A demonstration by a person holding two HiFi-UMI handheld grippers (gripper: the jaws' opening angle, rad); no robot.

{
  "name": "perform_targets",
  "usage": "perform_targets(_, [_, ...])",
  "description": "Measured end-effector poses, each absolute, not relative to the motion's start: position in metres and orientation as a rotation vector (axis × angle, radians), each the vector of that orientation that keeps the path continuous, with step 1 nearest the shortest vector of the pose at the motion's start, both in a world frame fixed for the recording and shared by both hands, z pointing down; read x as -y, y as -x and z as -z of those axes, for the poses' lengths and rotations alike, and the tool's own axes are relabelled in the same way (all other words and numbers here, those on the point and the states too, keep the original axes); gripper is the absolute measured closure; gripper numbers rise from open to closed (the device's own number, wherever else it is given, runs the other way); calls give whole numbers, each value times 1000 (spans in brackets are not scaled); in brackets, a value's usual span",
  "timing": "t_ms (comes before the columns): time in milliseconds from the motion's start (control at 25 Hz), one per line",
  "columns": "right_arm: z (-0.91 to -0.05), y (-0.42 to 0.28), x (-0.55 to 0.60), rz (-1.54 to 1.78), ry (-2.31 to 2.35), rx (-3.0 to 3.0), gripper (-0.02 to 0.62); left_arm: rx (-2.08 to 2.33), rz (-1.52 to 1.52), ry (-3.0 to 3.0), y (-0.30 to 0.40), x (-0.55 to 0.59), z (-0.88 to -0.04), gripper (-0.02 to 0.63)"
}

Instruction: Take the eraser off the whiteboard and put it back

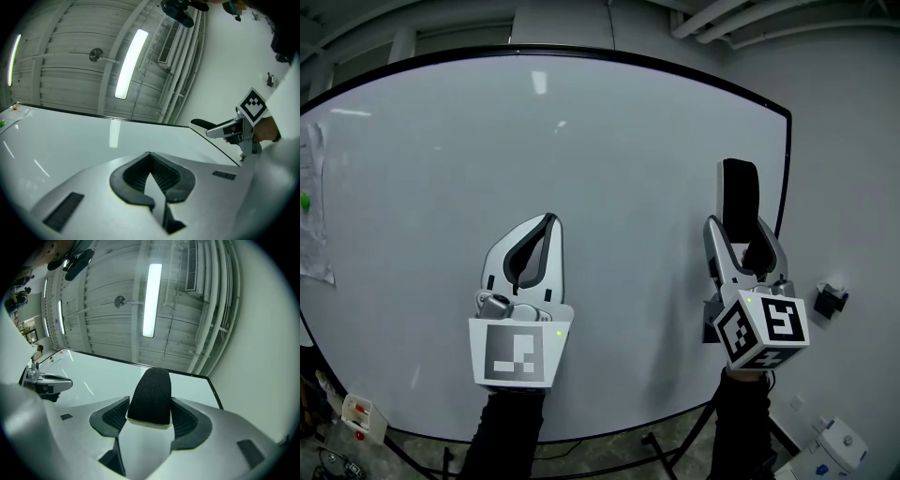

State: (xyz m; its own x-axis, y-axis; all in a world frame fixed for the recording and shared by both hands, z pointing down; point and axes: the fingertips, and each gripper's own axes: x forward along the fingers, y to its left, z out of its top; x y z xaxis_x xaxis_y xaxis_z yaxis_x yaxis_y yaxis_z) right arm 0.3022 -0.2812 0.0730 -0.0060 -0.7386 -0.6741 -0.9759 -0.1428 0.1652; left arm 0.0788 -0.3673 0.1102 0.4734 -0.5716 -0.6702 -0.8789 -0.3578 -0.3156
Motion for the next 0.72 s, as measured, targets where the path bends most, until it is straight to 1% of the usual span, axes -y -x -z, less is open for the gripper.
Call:
perform_targets(80, [-67, -308, 280, -935, 1929, -1765, 314, -1160, -608, 2070, -92, 365, -101, 600])
perform_targets(240, [-47, -358, 289, -933, 1924, -1770, 314, -1148, -609, 2043, -133, 344, -66, 600])
perform_targets(480, [-31, -409, 298, -946, 1886, -1801, 314, -1278, -579, 2019, -162, 372, -88, 600])
perform_targets(720, [-14, -457, 315, -947, 1824, -1832, 314, -1316, -583, 1957, -197, 358, -66, 600])
